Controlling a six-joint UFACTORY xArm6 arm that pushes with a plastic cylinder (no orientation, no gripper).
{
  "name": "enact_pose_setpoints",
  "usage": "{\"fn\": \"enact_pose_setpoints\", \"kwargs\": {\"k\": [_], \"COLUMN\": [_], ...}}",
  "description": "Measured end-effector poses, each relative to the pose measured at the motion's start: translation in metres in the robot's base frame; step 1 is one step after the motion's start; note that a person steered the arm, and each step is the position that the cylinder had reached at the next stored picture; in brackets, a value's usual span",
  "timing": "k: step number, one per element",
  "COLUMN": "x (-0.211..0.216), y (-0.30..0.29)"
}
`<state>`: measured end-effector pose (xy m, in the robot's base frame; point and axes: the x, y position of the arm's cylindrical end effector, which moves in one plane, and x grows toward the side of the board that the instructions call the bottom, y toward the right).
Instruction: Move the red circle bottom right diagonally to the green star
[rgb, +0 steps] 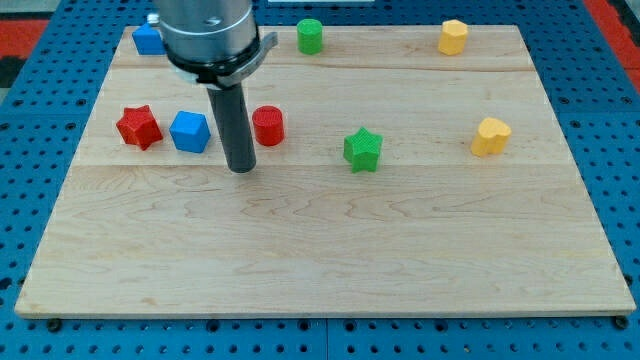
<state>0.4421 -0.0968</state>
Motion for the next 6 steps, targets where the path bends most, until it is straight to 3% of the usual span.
{"fn": "enact_pose_setpoints", "kwargs": {"k": [2,3,4,5,6], "x": [-0.075,-0.08,-0.038,0.0,0.009], "y": [0.002,0.022,0.096,0.097,0.068]}}
